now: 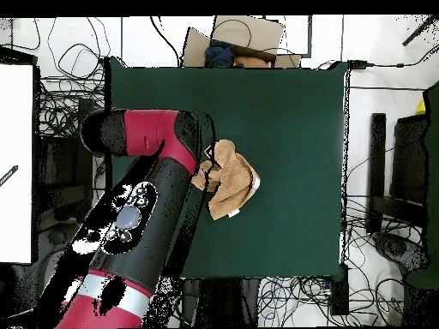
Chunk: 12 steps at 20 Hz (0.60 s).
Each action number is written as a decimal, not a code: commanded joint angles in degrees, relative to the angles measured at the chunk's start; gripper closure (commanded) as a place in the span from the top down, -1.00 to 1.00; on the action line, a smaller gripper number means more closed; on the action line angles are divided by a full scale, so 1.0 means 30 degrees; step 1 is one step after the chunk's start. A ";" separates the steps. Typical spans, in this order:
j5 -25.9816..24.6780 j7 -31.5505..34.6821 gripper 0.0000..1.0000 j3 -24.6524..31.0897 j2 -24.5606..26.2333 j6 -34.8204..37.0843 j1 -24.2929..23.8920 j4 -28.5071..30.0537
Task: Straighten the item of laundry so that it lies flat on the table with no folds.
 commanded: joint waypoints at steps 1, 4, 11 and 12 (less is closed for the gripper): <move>-0.0589 0.4015 1.00 0.1349 0.0597 -0.1514 -0.0555 0.2012; -0.0736 0.3803 1.00 0.1466 0.0592 -0.2135 -0.0733 0.2361; -0.1043 0.2950 1.00 0.1790 0.0217 -0.3211 -0.1213 0.3164; -0.1063 0.2840 1.00 0.1839 0.0160 -0.3297 -0.1282 0.3244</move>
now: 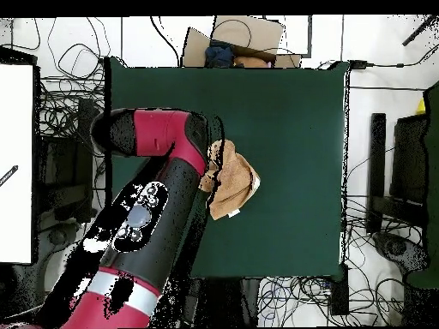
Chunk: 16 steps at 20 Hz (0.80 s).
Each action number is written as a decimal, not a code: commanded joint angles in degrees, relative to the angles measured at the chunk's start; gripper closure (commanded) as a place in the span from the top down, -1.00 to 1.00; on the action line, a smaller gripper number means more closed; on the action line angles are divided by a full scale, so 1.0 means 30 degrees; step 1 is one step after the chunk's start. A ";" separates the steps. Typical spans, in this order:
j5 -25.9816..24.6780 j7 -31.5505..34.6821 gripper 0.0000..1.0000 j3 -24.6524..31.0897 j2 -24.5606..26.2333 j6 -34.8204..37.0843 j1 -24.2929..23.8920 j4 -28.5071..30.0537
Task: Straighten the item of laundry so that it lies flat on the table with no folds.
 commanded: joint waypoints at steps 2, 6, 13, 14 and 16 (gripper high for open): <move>-0.1100 0.2646 1.00 0.1884 0.0126 -0.1741 -0.0976 0.2956; -0.1262 0.2448 1.00 0.1924 0.0288 -0.2306 -0.1122 0.3031; -0.1779 0.2138 1.00 0.2185 0.0544 -0.3226 -0.1516 0.3123; -0.1865 0.2120 1.00 0.2169 0.0632 -0.3298 -0.1525 0.3091; -0.2013 0.2224 1.00 0.2131 0.0887 -0.3590 -0.1528 0.2982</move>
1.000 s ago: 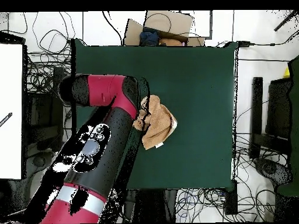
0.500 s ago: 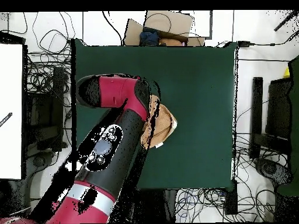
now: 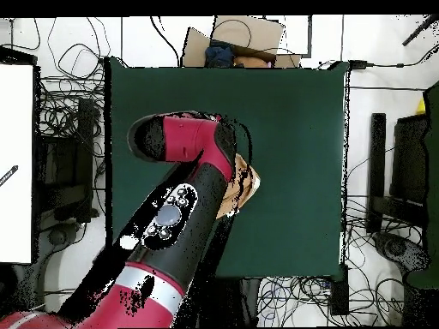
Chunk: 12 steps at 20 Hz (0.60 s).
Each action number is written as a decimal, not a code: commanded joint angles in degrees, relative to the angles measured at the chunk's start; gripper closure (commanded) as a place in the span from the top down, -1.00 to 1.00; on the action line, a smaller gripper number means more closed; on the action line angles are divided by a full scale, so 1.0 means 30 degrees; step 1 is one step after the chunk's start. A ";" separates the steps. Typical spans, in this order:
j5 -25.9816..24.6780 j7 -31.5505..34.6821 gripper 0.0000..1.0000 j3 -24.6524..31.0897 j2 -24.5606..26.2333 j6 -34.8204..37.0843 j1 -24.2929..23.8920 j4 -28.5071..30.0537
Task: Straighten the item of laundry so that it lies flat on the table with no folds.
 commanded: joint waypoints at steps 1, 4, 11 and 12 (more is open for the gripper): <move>-0.1364 0.2259 1.00 0.2137 0.0957 -0.1418 -0.0419 0.1877; -0.1631 0.2313 1.00 0.2203 0.1078 -0.1675 -0.0491 0.1833; -0.1955 0.2605 1.00 0.2132 0.1374 -0.2103 -0.0419 0.1793; -0.1992 0.2659 1.00 0.2112 0.1370 -0.2126 -0.0385 0.1811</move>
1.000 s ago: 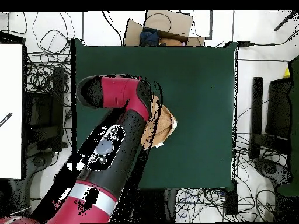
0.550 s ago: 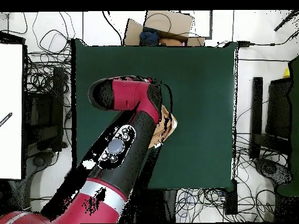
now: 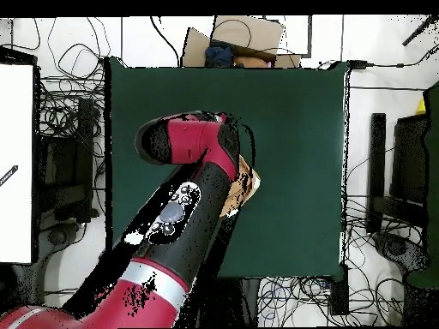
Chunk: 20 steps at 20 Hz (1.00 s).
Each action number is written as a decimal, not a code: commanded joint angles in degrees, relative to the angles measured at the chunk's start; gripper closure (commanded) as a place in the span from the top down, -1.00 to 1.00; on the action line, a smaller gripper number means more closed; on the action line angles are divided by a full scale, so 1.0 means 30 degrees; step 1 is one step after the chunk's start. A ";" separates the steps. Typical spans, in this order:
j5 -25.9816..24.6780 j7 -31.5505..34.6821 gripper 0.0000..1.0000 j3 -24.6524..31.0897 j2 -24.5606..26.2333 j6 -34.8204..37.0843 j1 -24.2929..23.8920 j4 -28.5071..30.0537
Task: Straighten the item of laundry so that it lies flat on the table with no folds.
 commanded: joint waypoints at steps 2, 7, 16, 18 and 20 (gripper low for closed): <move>-0.0992 0.2769 1.00 0.2120 0.1089 -0.1004 -0.0200 0.1954; -0.0988 0.2887 1.00 0.2197 0.1202 -0.1257 -0.0190 0.2054; -0.0333 0.4352 1.00 0.1326 0.1521 -0.0410 0.1048 0.2005; -0.0208 0.4641 1.00 0.1139 0.1641 -0.0313 0.1274 0.1960; -0.0113 0.4717 1.00 0.1098 0.1618 -0.0154 0.1372 0.1978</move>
